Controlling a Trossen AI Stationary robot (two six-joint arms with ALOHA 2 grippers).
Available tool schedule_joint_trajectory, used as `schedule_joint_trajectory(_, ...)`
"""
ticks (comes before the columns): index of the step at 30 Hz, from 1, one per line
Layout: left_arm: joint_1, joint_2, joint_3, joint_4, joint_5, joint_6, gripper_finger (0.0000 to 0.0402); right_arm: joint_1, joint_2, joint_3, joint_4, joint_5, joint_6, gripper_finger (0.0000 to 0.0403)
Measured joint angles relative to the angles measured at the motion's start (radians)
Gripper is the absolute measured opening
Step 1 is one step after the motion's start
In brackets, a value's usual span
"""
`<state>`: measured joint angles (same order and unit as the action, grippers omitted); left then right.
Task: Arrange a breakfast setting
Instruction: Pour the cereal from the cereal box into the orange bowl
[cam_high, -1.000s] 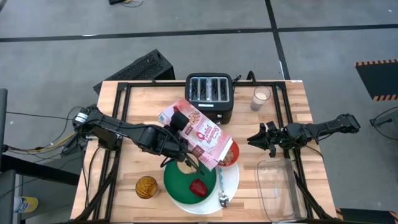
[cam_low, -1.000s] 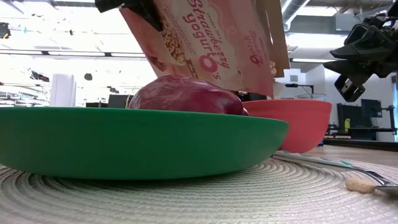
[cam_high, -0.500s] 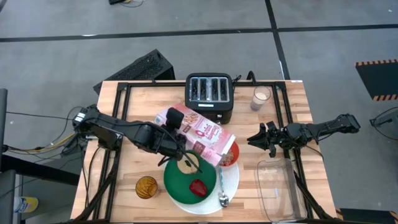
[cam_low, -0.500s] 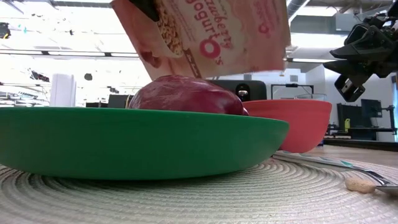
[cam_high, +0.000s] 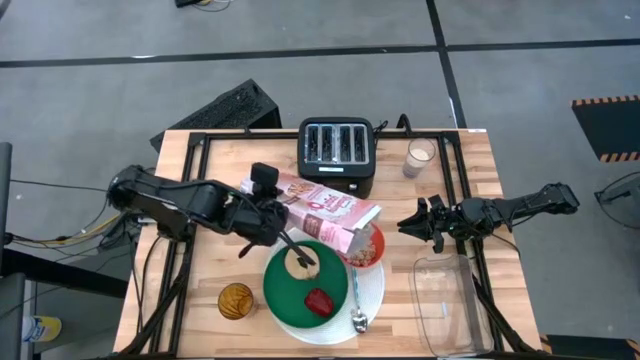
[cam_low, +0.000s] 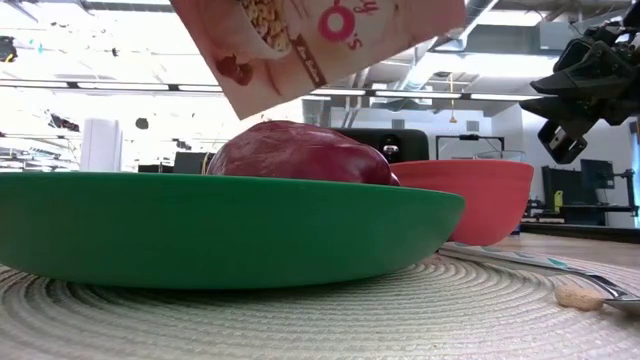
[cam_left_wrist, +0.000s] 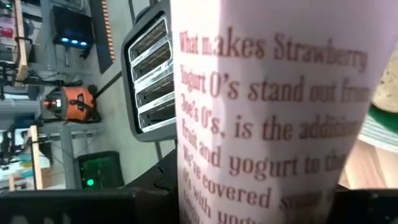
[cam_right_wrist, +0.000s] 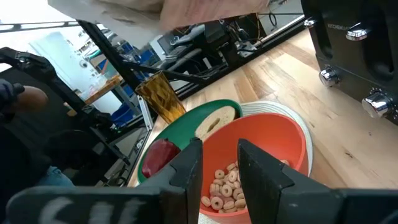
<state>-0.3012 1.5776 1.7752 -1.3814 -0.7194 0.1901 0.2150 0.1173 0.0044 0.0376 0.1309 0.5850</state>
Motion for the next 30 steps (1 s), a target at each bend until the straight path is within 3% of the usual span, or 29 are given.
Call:
schedule_joint_trajectory(17,-0.004,0.131,0.000,-0.073,-0.127,0.246,0.0125,0.000,0.000,0.000,0.000,0.000,0.000,0.0123)
schedule_joint_trajectory(30,-0.007,0.188,-0.001,-0.070,-0.141,0.273,0.0125,0.000,0.000,0.000,0.000,0.000,0.000,0.0123)
